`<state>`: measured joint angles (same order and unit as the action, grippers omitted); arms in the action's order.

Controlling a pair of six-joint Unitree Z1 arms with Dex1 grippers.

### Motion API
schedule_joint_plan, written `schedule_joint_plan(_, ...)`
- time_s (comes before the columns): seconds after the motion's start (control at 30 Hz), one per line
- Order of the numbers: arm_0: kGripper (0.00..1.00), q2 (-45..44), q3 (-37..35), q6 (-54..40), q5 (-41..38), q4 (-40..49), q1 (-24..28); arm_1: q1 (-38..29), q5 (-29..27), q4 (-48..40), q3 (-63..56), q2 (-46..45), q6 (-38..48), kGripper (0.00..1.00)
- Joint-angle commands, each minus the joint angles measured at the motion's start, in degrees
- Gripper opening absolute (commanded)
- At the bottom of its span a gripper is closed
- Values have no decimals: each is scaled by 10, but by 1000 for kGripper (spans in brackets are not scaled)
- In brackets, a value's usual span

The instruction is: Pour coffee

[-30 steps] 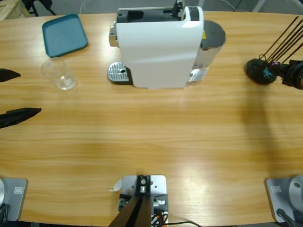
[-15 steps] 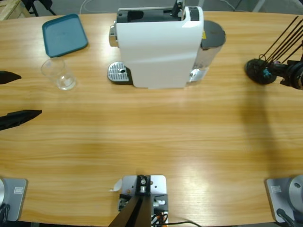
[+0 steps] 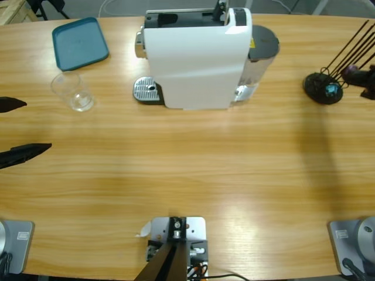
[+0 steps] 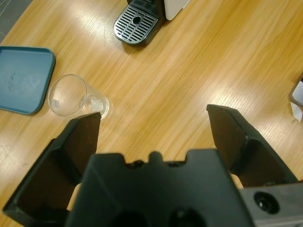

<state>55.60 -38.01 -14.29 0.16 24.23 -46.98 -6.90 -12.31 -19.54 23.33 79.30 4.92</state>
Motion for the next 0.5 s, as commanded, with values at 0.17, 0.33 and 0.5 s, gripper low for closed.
schedule_joint_plan(0.17,965,-26,36,11,6,-16,4,7,-6,198,132,-147,-24,0)
schedule_joint_plan(0.33,964,-24,31,13,-1,-16,4,-1,-7,278,178,-211,-35,0)
schedule_joint_plan(0.5,965,-14,30,16,-5,-13,4,-67,20,342,216,-280,-61,0)
